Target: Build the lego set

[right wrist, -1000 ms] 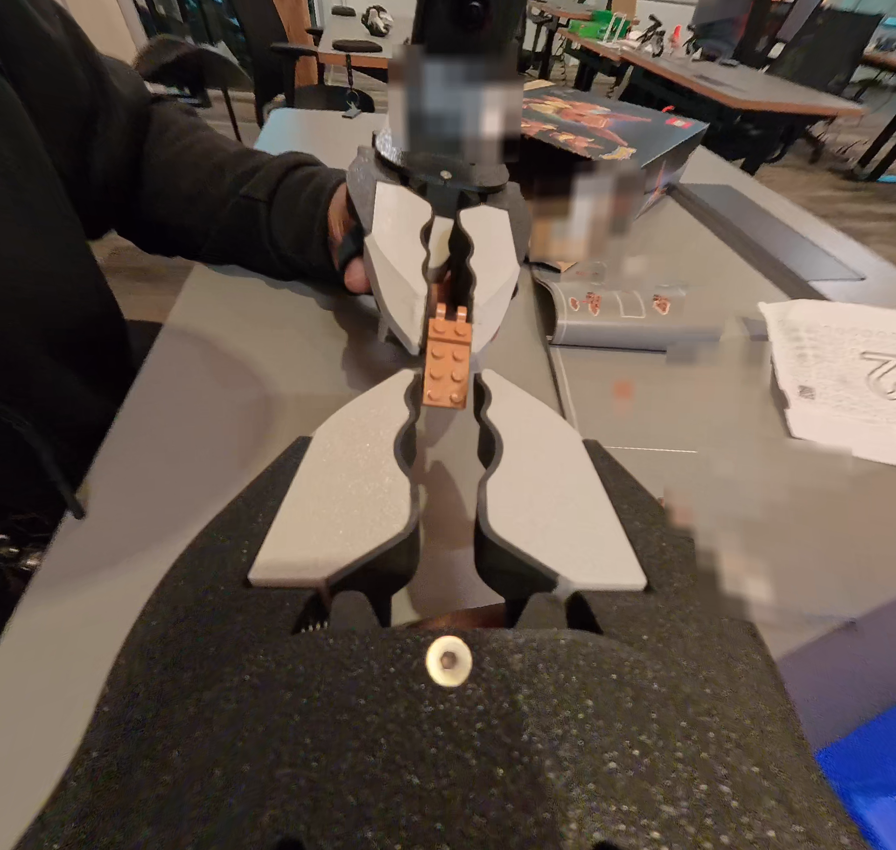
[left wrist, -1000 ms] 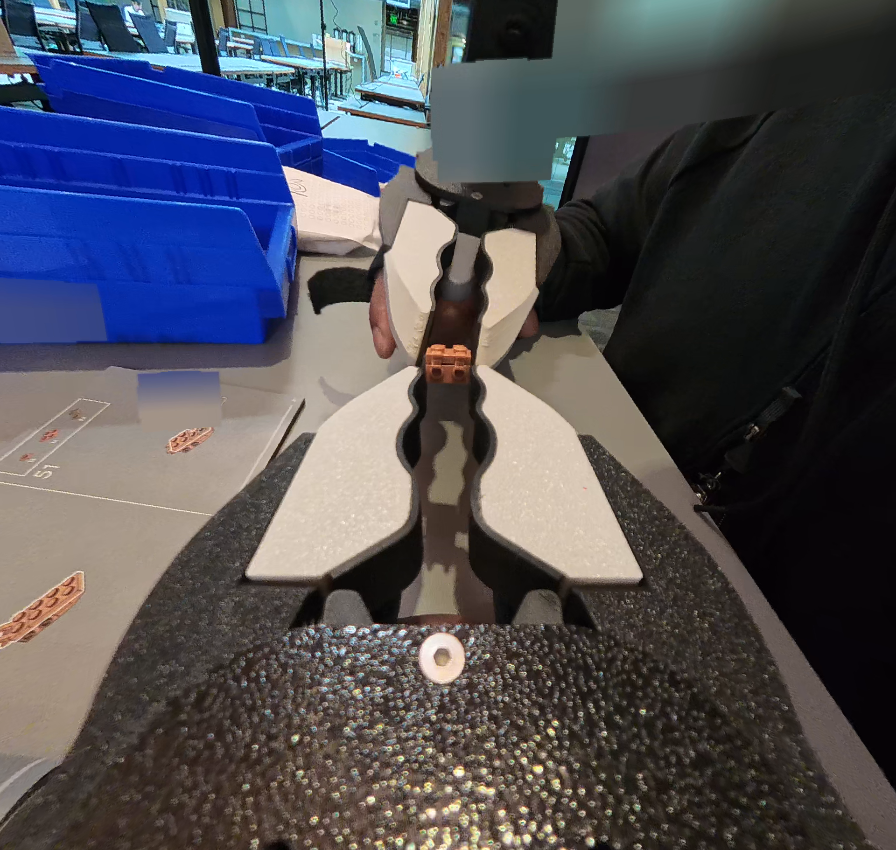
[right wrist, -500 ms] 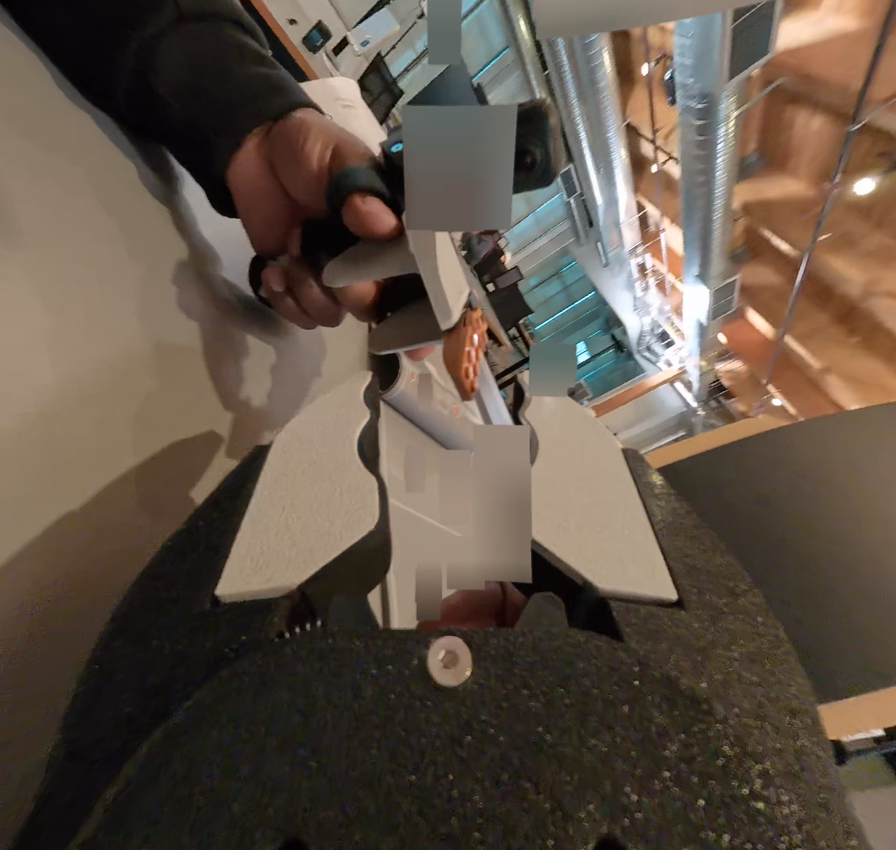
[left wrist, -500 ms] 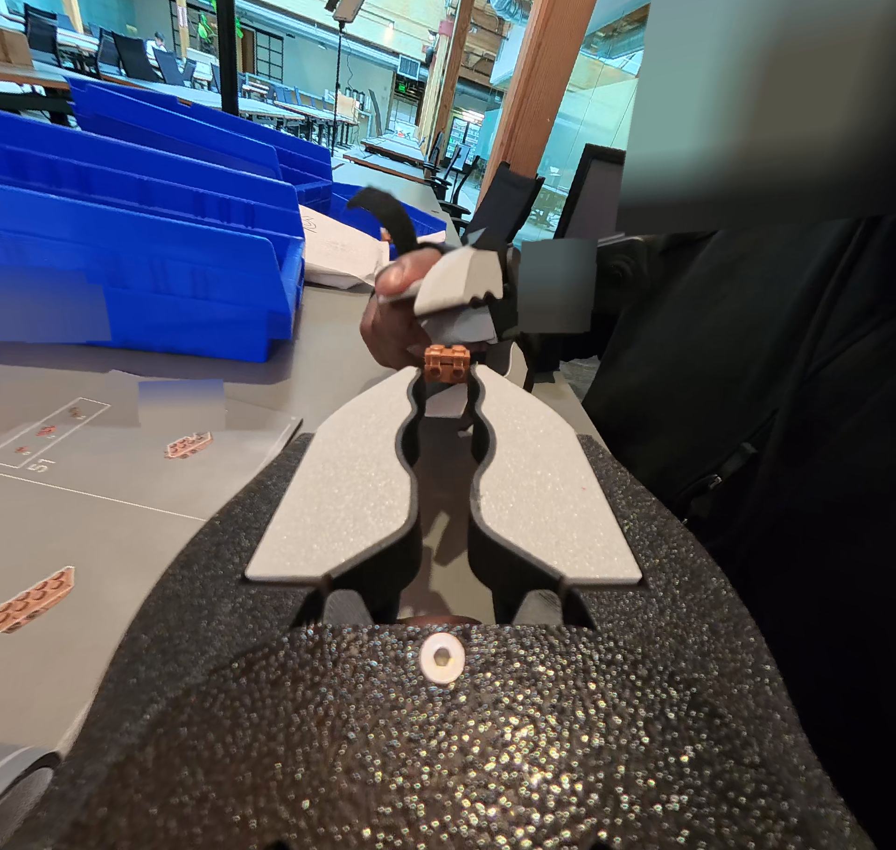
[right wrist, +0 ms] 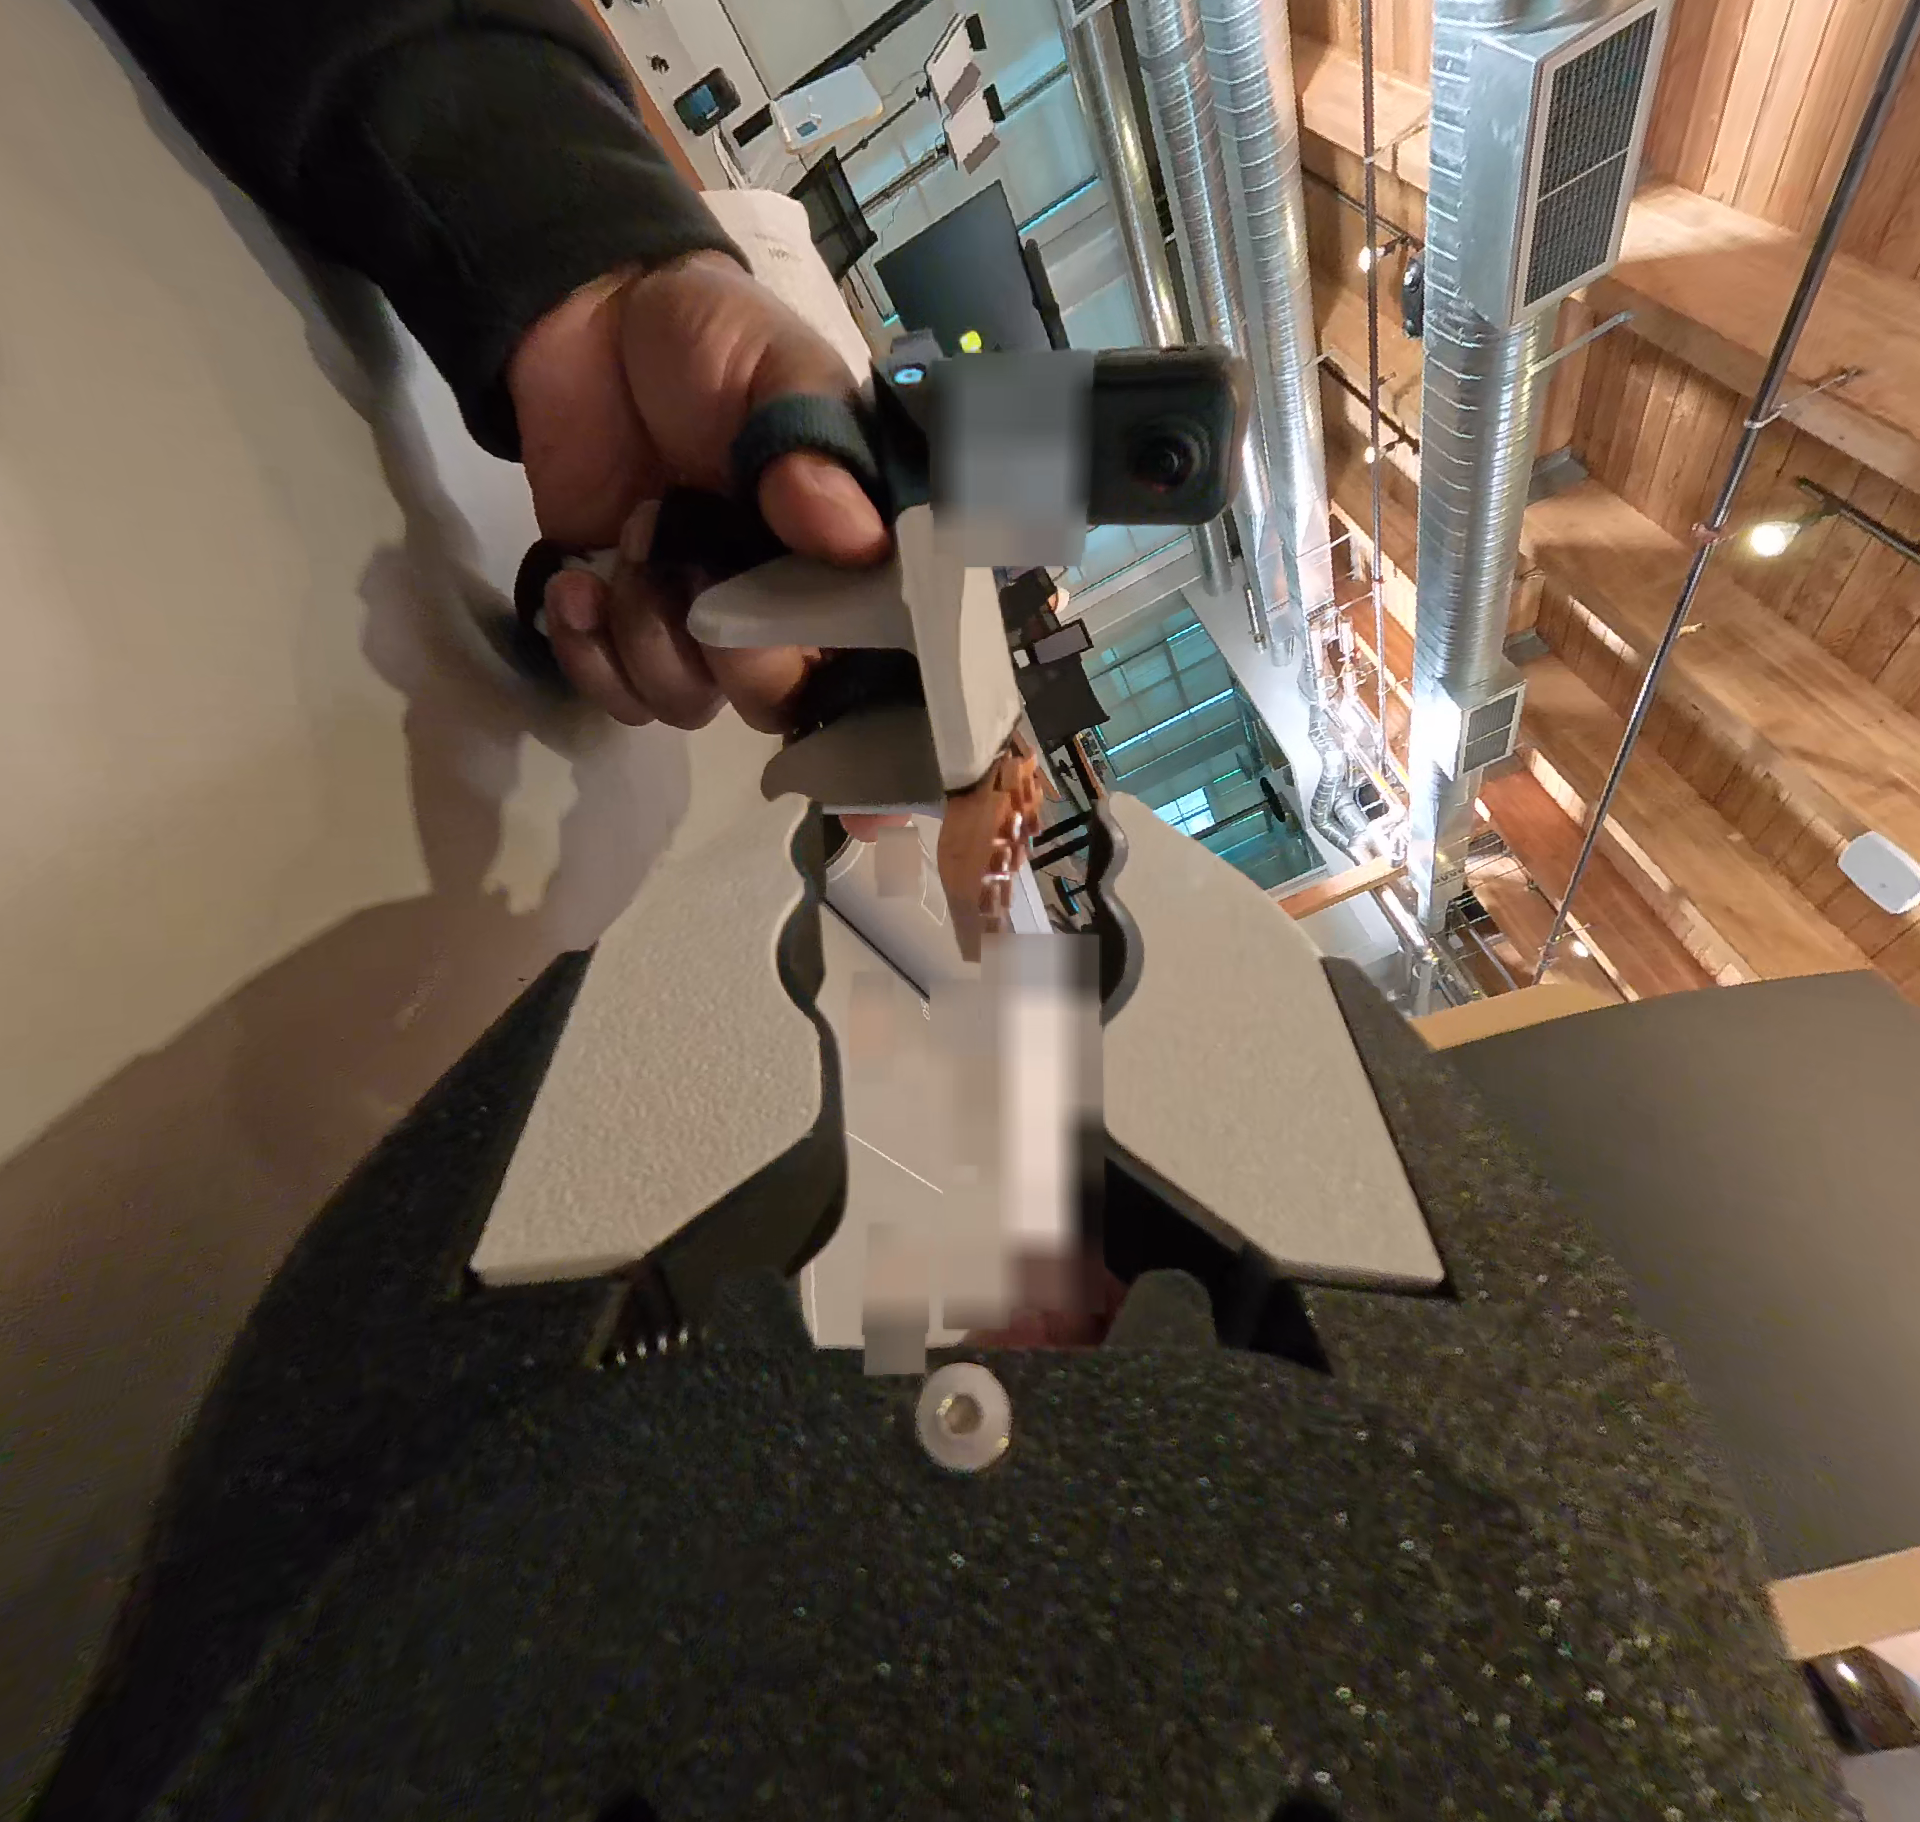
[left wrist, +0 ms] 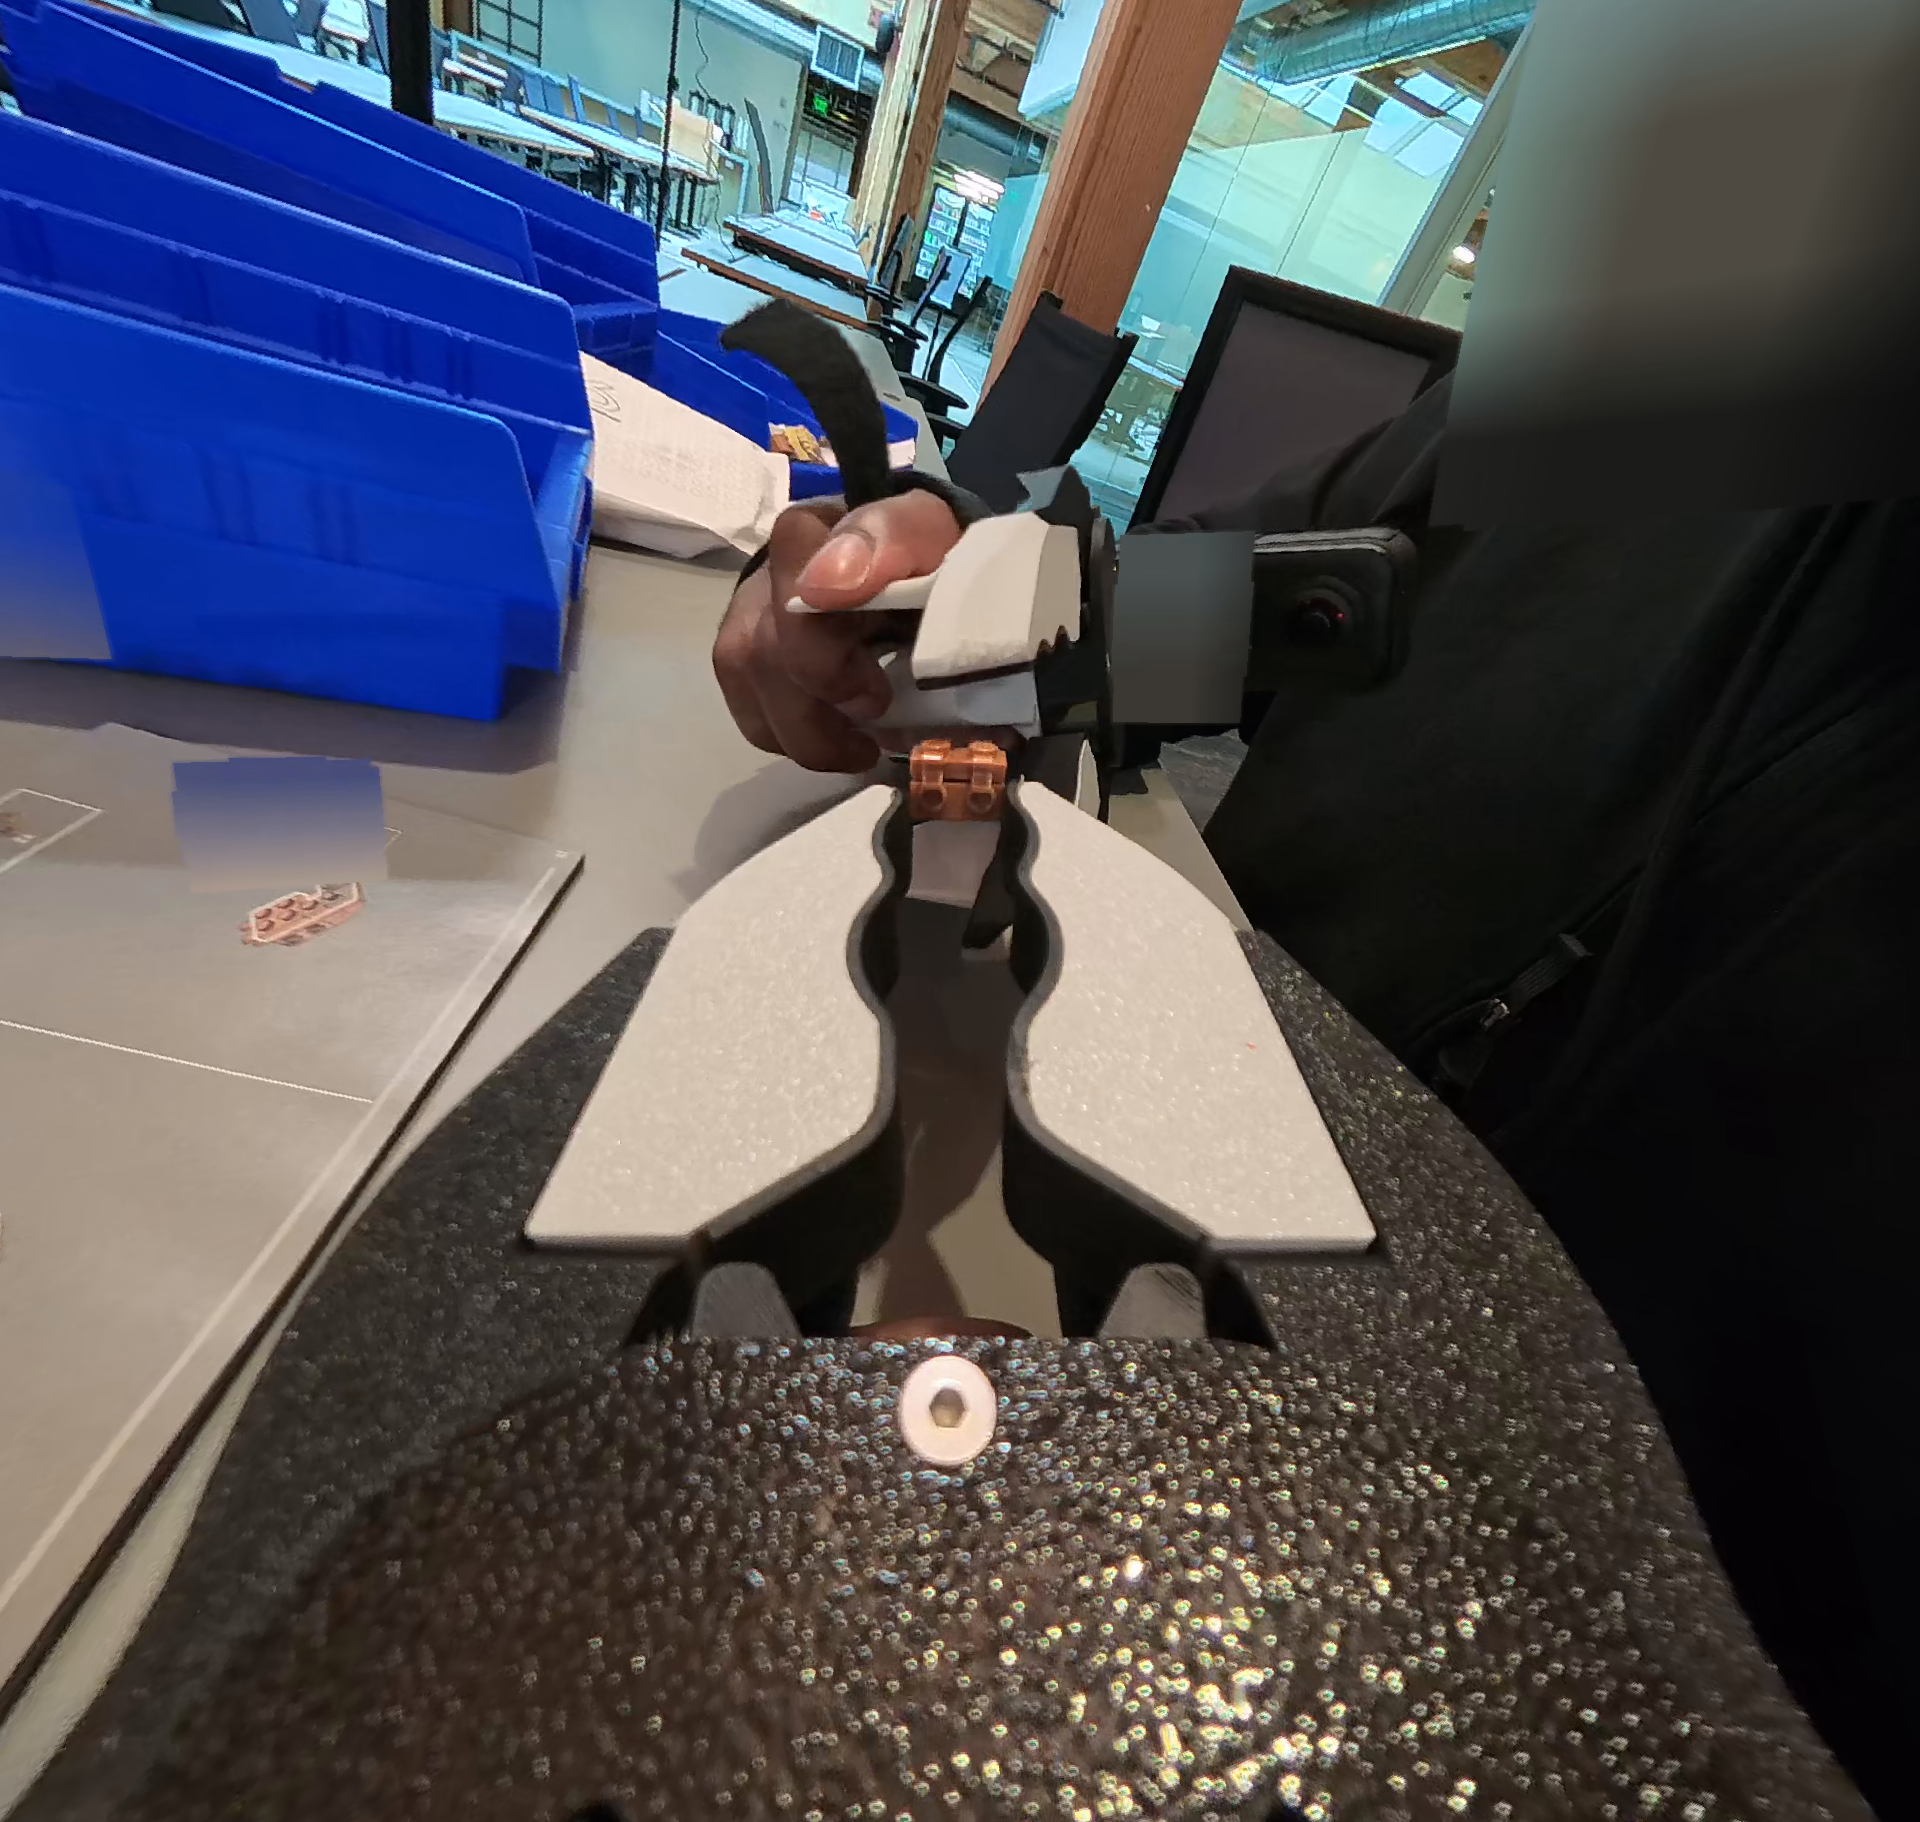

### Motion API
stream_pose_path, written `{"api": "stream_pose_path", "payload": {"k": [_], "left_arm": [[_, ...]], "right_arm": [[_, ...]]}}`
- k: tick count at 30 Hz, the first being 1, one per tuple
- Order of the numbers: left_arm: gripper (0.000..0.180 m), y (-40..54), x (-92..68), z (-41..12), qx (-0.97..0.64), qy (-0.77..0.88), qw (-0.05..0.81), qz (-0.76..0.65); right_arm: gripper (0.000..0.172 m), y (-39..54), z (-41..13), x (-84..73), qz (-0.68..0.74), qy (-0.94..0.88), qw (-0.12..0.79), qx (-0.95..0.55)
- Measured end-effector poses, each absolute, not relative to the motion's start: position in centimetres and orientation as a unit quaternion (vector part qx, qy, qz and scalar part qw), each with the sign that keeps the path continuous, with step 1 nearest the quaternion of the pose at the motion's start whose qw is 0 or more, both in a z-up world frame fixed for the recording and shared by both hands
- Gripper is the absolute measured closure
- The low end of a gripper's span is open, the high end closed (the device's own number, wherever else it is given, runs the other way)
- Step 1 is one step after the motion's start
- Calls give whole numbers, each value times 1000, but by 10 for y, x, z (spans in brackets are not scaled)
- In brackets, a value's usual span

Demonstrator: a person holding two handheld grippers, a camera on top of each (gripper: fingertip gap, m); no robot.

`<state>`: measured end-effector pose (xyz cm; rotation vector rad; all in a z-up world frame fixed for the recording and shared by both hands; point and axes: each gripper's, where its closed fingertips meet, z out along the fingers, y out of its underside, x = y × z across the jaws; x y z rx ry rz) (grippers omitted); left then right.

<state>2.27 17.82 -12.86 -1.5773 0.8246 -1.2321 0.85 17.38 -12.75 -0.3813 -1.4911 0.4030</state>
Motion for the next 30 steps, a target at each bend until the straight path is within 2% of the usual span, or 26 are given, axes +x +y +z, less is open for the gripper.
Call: {"api": "stream_pose_path", "payload": {"k": [2, 6, 8, 30], "left_arm": [[165, 177, 24, -130, -645, 339, 464, -503], [165, 176, 26, -131, -645, 338, 461, -507], [165, 177, 26, -130, -644, 335, 464, -509], [165, 173, 30, -131, -648, 321, 437, -535]], "right_arm": [[127, 174, -128, 8, 170, -669, 704, -166], [153, 175, -125, 8, 143, -659, 721, -160], [157, 177, -123, 9, 137, -654, 726, -161], [159, 175, -124, 13, 169, -674, 695, -182]]}}
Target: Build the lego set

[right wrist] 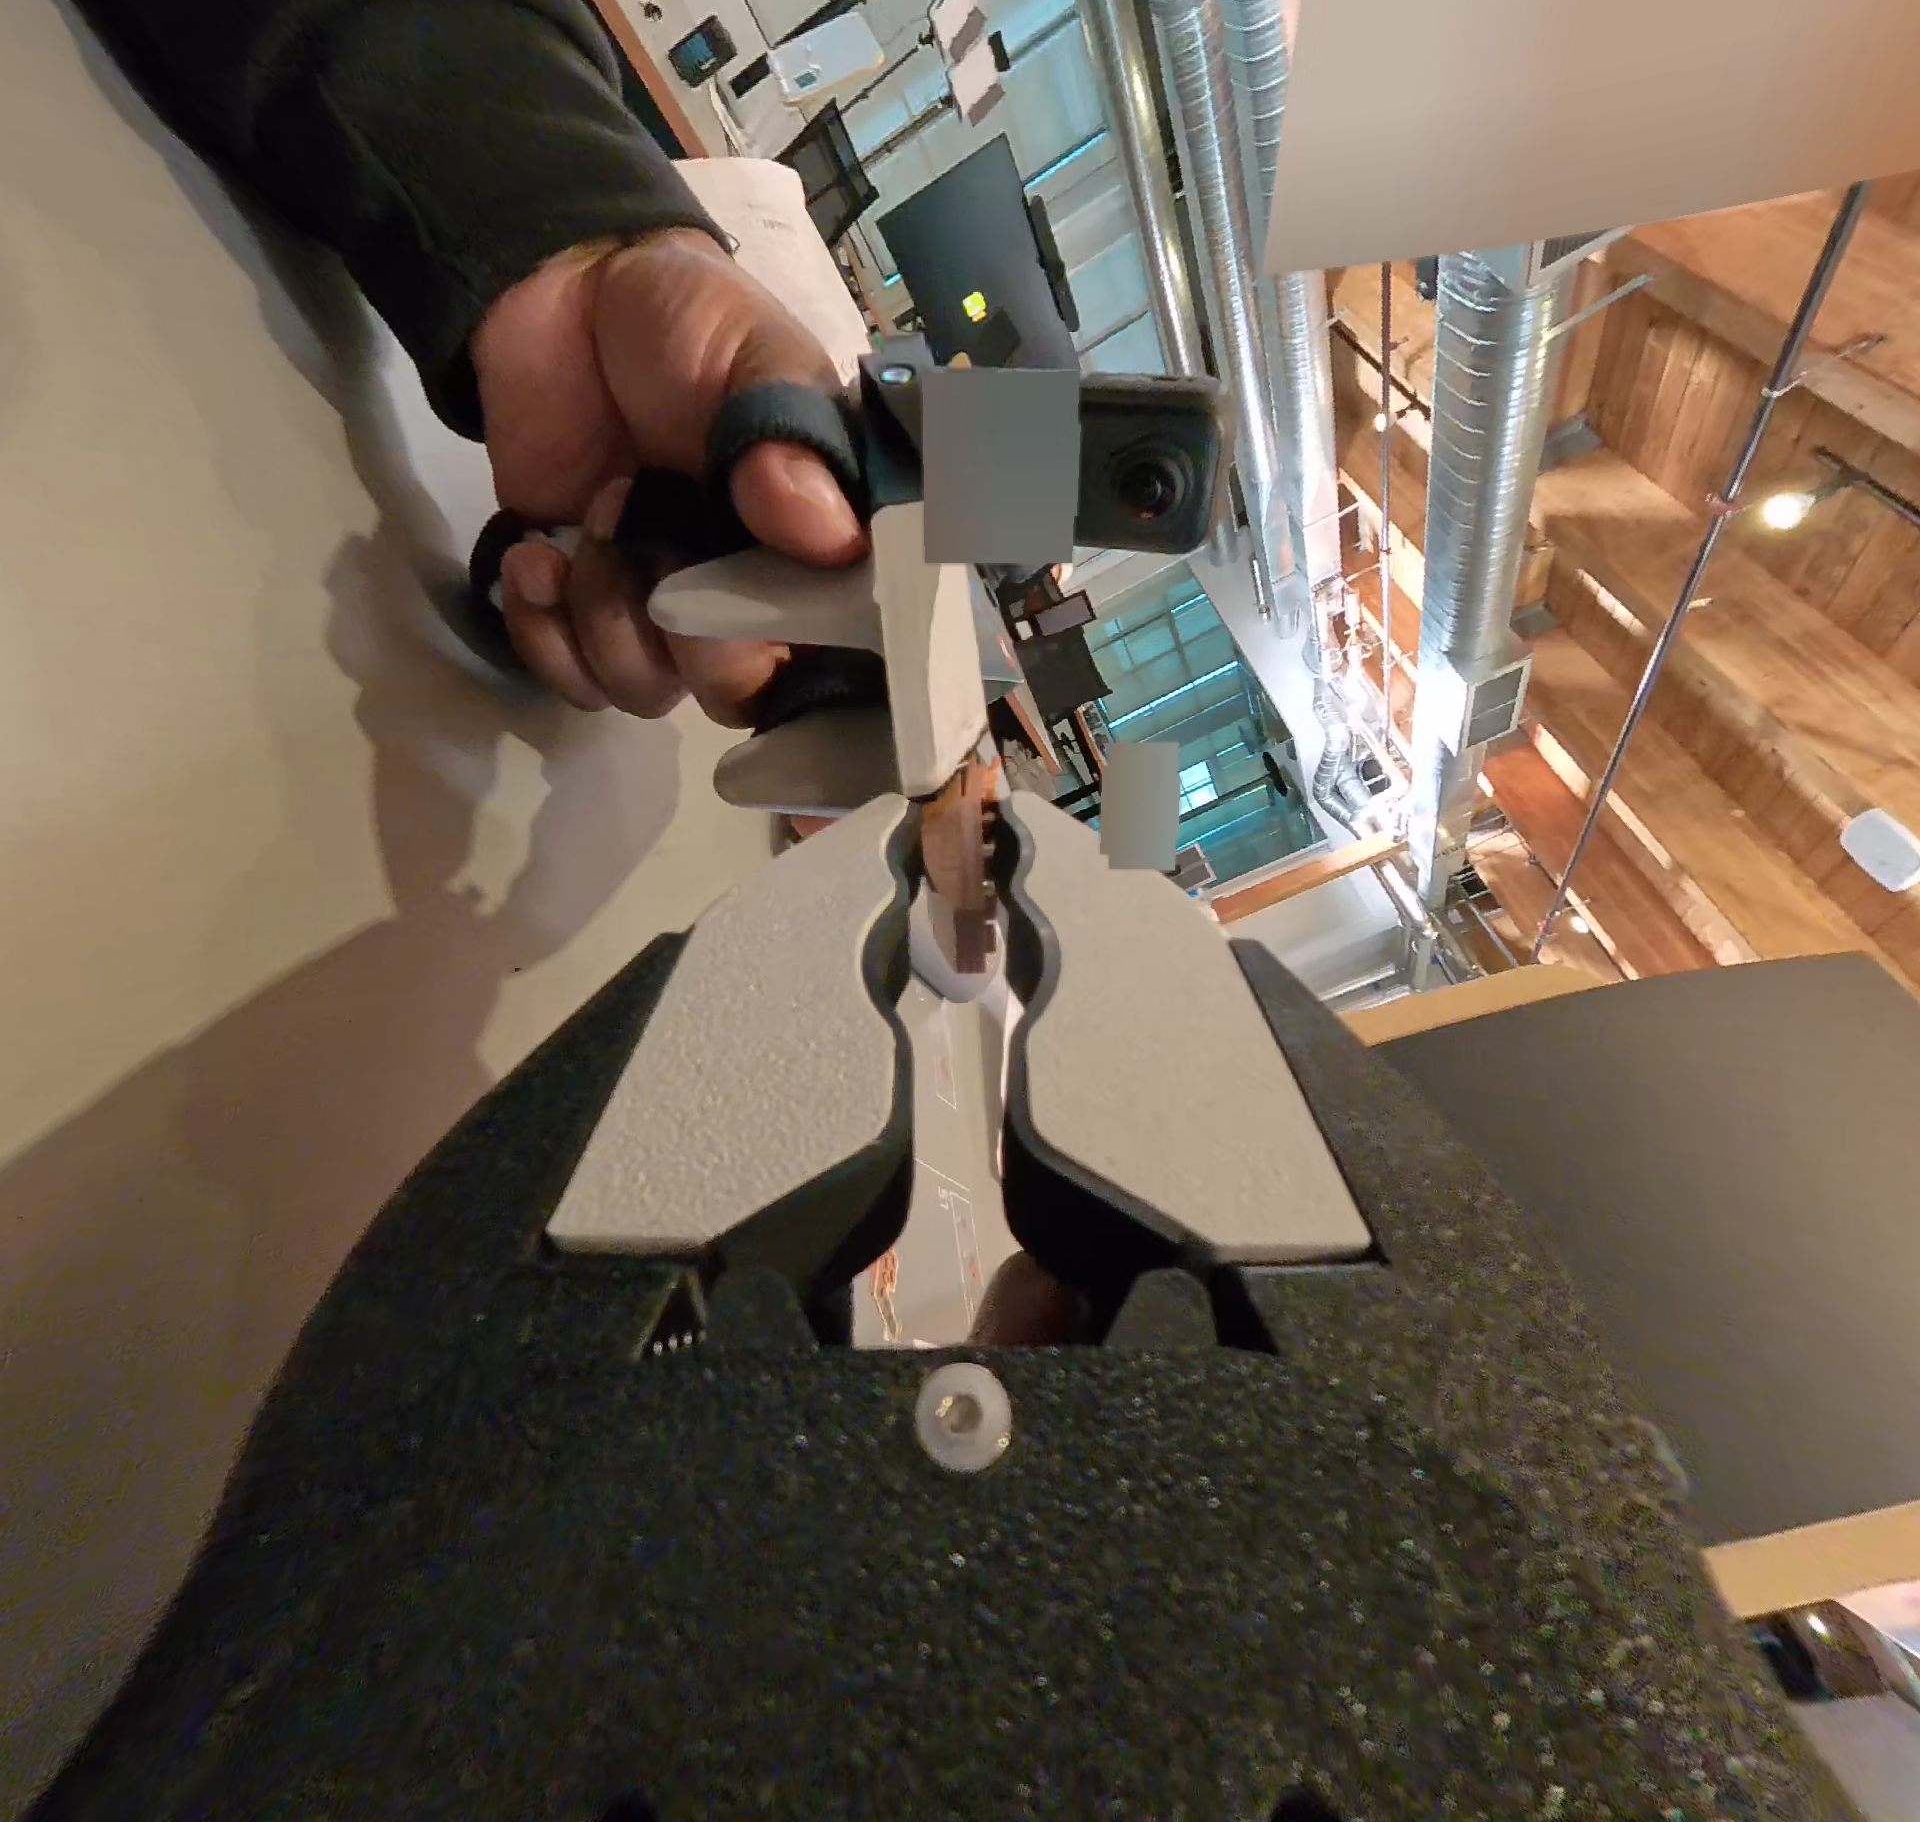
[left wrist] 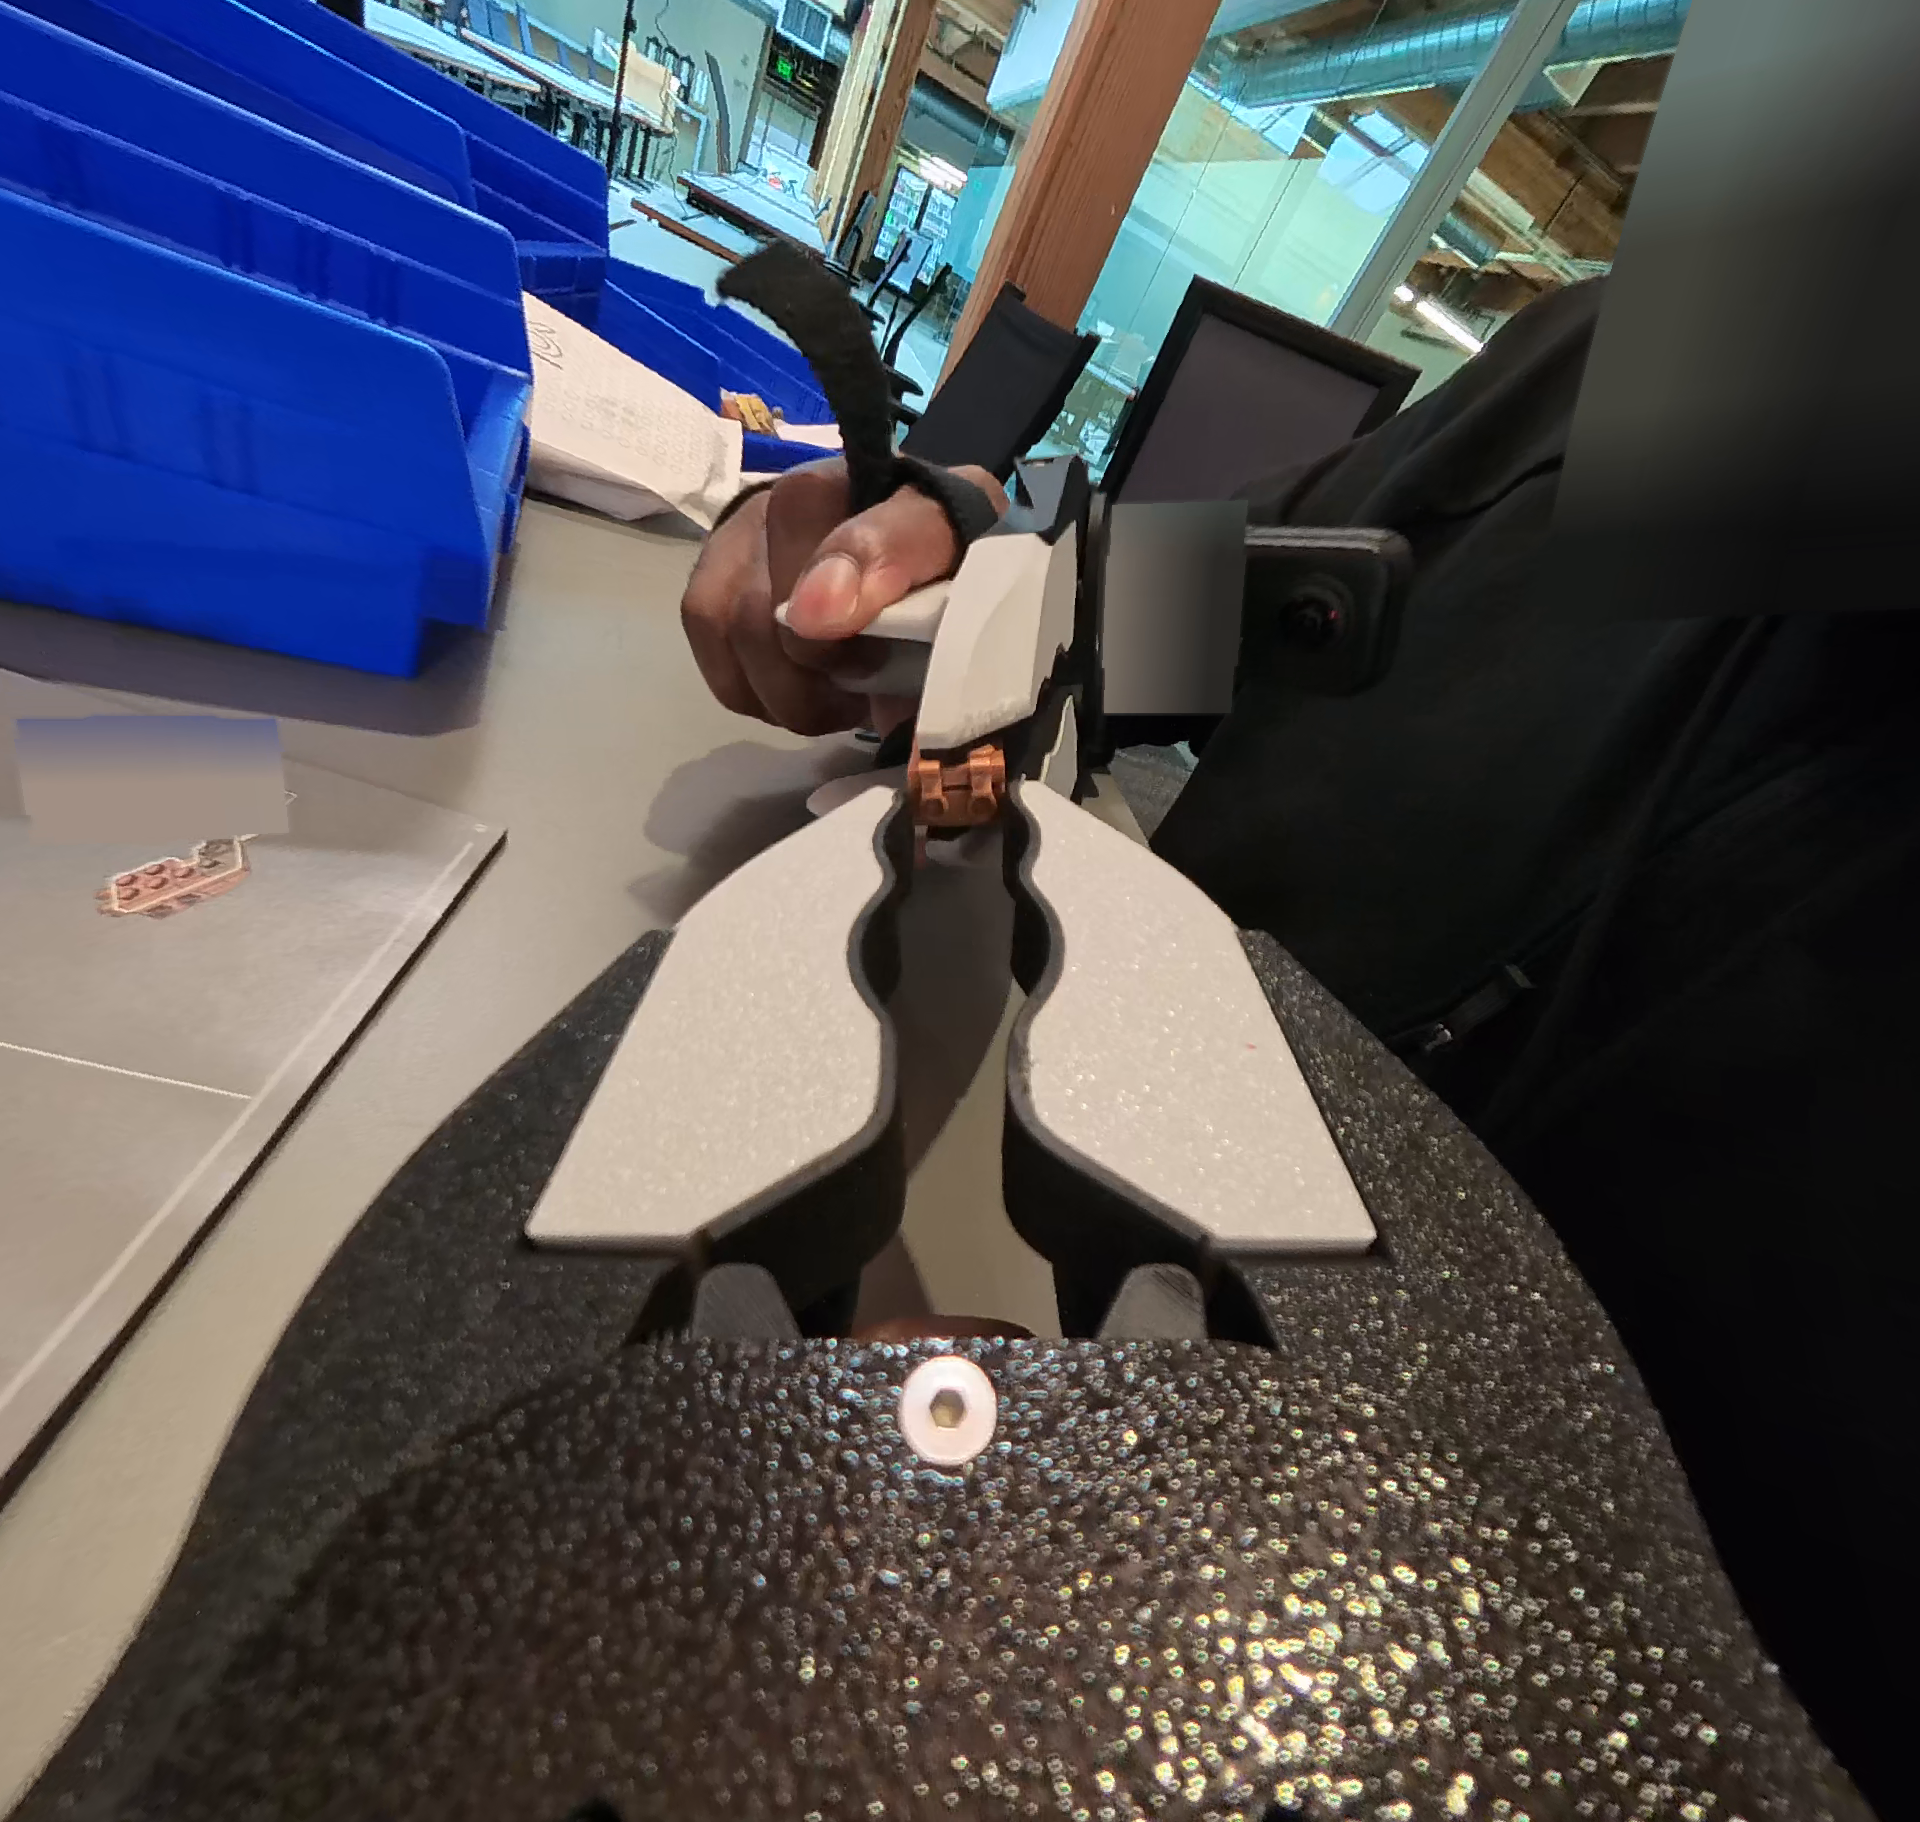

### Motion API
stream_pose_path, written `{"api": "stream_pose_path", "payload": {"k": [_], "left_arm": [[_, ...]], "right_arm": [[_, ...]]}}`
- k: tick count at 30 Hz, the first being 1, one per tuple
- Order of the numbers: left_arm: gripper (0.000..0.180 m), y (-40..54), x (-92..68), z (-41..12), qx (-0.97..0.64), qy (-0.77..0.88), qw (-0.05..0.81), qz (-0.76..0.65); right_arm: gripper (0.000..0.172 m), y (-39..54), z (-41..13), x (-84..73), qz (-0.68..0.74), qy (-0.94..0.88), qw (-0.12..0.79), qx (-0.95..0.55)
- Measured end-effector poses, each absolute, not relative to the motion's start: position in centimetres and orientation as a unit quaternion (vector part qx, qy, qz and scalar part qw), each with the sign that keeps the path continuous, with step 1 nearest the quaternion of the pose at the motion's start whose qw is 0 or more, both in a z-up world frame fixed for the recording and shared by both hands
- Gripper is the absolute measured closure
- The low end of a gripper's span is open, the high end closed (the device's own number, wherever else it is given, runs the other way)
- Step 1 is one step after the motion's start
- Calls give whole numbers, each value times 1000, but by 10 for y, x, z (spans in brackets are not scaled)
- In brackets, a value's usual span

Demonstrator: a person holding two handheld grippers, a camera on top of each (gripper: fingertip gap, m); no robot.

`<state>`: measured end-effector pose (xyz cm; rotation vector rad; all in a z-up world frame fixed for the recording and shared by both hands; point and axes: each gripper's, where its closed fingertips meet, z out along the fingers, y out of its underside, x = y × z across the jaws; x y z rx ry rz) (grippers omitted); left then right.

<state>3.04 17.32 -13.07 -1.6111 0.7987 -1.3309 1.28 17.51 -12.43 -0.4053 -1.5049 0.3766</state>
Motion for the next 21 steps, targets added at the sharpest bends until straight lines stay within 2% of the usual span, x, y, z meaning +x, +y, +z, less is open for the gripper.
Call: {"api": "stream_pose_path", "payload": {"k": [12, 21], "left_arm": [[165, 169, 29, -130, -644, 329, 430, -540], [165, 163, 30, -131, -647, 336, 405, -551]], "right_arm": [[134, 170, -123, 21, 212, -687, 670, -184], [138, 159, -129, 22, 220, -715, 641, -170]]}}
